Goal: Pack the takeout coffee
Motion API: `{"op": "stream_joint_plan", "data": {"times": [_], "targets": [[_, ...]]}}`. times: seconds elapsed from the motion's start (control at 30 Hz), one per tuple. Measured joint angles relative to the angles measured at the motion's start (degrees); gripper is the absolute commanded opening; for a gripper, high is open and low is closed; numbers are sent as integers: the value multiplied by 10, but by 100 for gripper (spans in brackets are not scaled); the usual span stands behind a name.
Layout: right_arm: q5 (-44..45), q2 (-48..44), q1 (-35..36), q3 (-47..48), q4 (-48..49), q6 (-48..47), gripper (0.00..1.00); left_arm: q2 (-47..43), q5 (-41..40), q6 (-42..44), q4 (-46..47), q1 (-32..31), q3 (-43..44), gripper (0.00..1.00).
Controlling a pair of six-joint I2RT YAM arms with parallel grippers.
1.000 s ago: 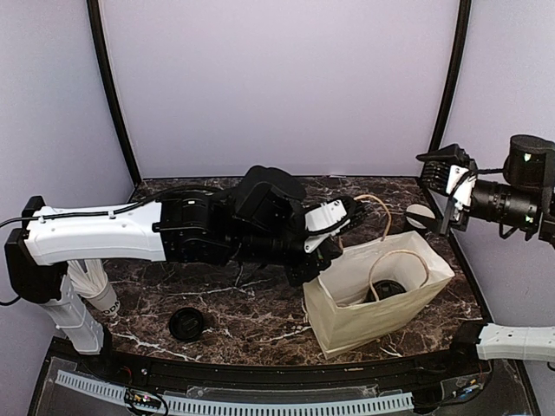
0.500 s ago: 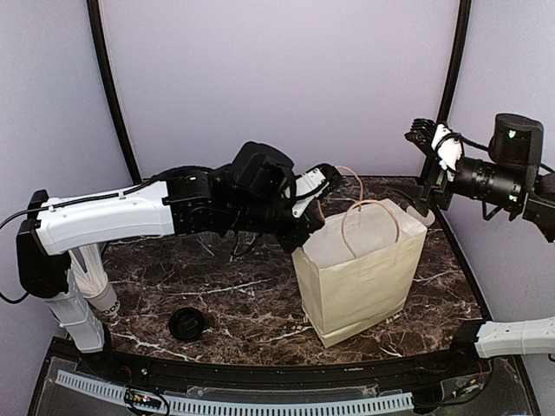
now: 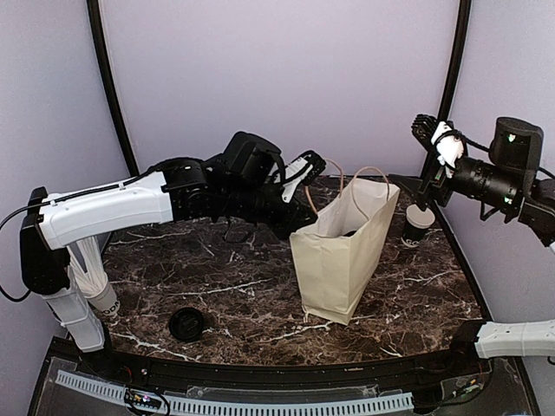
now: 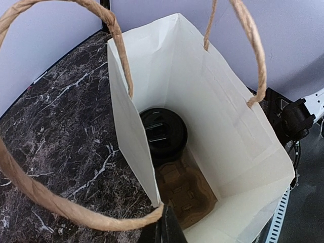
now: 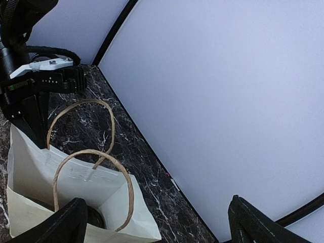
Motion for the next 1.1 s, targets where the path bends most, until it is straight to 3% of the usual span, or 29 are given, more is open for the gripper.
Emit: {"op": "stream_joint_plan", "data": {"times": [0.03,0.17,0.37,0.57,0.7,0.97,1.03,1.1], "targets": [[3,0,-1,-2,2,0,99,0,4,-4,0,0,0,8],[7,-3,-3,-7,3,-1,99,0,13,-13,6,0,2,41],[14,-5,-3,-5,11,-28,99,-5,16,-31,10,0,22,60],[28,23,-3,24,20,-47,99,-57,-20,-39,-31,0,36,62],[40,44,-3,46,33,-46,99,-137,-118,-78,-109,0,43,56],[38,21,-4,14,51,-35,99,-319,-372,-334,-426,6,50,43],[37,13,-4,5,50,-35,99,-358,-397,-391,-487,20,38,44],[35,8,-4,1,50,-35,98,-393,-411,-429,-532,39,13,54]]}}
